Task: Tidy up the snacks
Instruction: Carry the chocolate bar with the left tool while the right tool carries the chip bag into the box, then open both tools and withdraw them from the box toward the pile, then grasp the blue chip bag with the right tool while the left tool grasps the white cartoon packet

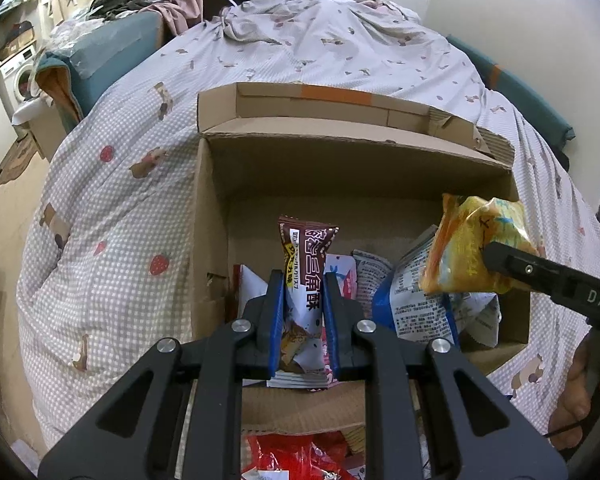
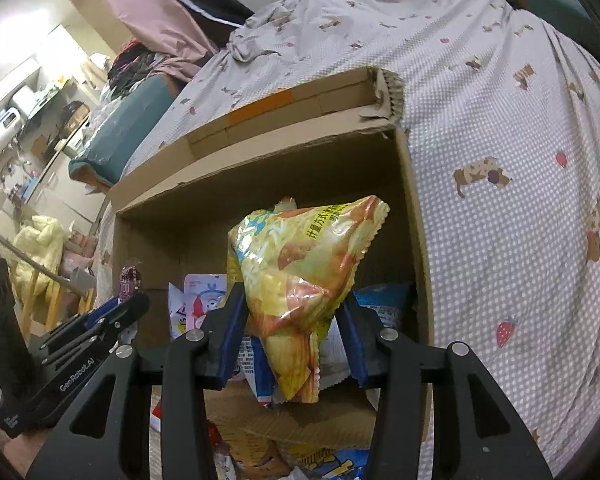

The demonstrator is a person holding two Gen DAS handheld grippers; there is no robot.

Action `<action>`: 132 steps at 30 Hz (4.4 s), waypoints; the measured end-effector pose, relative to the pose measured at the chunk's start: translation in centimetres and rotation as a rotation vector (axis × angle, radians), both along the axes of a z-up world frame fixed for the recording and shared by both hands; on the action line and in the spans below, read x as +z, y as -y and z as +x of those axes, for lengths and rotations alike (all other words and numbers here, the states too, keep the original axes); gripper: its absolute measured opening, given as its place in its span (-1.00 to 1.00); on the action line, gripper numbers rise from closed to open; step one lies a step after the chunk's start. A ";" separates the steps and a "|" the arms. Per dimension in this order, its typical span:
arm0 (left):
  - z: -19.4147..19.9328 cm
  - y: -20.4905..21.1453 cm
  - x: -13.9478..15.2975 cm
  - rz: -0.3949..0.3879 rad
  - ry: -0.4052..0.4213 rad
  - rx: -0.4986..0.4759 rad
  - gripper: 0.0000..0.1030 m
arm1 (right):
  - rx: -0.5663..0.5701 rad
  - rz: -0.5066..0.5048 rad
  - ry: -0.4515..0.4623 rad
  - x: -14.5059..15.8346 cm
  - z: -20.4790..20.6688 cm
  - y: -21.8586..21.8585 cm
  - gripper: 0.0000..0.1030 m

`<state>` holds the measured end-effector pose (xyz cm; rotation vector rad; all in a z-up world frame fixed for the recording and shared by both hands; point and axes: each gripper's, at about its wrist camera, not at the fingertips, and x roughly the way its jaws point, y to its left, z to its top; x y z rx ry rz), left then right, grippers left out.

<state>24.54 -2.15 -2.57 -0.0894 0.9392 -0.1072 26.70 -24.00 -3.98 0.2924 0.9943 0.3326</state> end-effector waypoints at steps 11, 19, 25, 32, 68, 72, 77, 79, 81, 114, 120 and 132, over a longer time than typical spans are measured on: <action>-0.3 0.9 0.5 0.026 0.020 -0.035 -0.70 | -0.014 -0.028 0.048 1.0 -0.1 0.4 0.08; -0.6 0.8 1.1 0.023 0.050 -0.030 -0.18 | -0.055 -0.001 0.104 2.3 -0.5 1.8 0.47; -0.8 0.7 1.7 0.007 0.076 -0.031 0.43 | -0.067 -0.021 0.144 3.2 -0.8 1.9 0.71; -0.8 0.5 1.8 -0.026 0.076 -0.029 0.63 | -0.029 -0.037 0.135 3.0 -0.8 1.0 0.72; -9.9 -2.3 4.3 0.026 0.120 0.080 0.89 | -0.033 -0.017 0.043 2.9 -10.4 1.9 0.72; -11.2 -2.5 4.2 0.024 0.113 0.087 0.89 | -0.030 -0.017 0.027 2.5 -11.8 1.9 0.72; -12.6 -2.7 3.4 0.038 0.078 0.087 0.89 | -0.053 -0.023 0.007 2.0 -13.4 2.5 0.72; -13.0 -2.7 2.8 0.044 0.051 0.084 0.89 | -0.061 -0.017 -0.014 1.6 -13.8 2.8 0.72; -13.5 -2.7 2.4 0.045 0.032 0.087 0.89 | -0.072 -0.012 -0.031 1.1 -14.2 3.1 0.72; -13.7 -4.5 -1.6 -0.079 -0.155 0.160 0.89 | -0.045 -0.108 -0.344 -9.7 -9.2 0.6 0.07; -13.6 -3.7 -2.1 -0.061 -0.164 0.149 0.89 | -0.007 -0.126 -0.318 -8.8 -10.5 0.1 -0.55; -13.0 0.2 -6.8 -0.124 -0.314 0.057 0.37 | -0.070 -0.035 -0.244 -4.8 -13.8 5.1 -0.56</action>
